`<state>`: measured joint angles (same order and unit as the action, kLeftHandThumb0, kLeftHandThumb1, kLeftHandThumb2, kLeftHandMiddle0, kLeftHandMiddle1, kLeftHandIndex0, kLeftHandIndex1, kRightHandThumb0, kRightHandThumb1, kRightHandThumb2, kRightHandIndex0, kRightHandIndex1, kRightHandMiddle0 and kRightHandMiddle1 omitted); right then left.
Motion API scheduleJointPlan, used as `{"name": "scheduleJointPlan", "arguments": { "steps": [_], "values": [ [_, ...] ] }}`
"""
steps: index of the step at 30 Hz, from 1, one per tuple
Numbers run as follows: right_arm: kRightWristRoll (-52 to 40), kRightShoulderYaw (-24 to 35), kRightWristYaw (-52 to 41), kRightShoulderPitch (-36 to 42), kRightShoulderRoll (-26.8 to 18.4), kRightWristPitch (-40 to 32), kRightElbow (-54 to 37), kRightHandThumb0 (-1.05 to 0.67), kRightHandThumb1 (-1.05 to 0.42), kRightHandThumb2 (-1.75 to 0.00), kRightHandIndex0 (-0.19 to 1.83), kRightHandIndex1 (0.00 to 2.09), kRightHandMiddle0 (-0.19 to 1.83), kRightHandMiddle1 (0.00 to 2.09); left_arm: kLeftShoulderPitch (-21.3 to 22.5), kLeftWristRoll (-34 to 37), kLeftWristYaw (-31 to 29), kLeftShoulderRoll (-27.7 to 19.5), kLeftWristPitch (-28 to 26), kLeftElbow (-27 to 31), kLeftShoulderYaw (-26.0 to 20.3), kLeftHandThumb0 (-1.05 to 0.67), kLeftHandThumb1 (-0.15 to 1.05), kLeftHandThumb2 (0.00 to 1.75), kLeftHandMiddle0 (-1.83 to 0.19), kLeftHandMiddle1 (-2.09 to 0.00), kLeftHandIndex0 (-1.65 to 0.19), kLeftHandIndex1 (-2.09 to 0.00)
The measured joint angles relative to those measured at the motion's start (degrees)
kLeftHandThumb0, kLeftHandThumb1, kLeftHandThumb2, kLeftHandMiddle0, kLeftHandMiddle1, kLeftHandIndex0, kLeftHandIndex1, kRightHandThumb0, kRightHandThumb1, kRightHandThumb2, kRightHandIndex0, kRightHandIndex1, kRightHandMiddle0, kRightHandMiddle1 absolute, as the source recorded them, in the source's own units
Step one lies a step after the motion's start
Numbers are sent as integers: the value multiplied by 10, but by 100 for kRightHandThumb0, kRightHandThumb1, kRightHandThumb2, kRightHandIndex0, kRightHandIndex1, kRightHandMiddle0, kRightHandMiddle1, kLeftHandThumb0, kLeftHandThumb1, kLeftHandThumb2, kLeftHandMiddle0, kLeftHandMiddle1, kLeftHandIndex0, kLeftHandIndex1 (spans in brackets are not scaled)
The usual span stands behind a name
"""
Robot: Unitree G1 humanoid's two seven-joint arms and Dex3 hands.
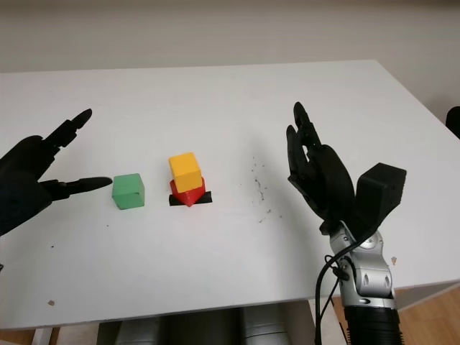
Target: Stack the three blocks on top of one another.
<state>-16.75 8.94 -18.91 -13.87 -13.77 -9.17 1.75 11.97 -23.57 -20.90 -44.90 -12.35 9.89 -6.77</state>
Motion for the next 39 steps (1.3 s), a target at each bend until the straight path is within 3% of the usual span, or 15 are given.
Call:
{"name": "scheduleJointPlan", "arguments": {
  "steps": [7,17,28,39],
  "values": [
    [-3,0,5,-6,8,-2,4,-72,-105,-68,-19,0,-19,3,58,-61,-15,-10,-3,-40,58,-85,88,5,19,0,-19,-6],
    [-3,-1,13,-14,19,-2,8,-74,-105,-68,-19,0,-19,1,70,-129,-11,5,-5,-65,122,-80,90,6,19,0,-17,-5],
    [0,-4,13,-14,22,-2,8,-74,-105,-69,-19,0,-19,0,75,-130,-72,8,-9,-79,144,-82,87,4,19,0,-17,-7],
    [21,-14,4,-19,17,3,14,-73,-105,-70,-19,0,-19,0,72,-135,-22,20,18,-79,146,-71,85,5,19,0,-35,-10]
  ]
}}
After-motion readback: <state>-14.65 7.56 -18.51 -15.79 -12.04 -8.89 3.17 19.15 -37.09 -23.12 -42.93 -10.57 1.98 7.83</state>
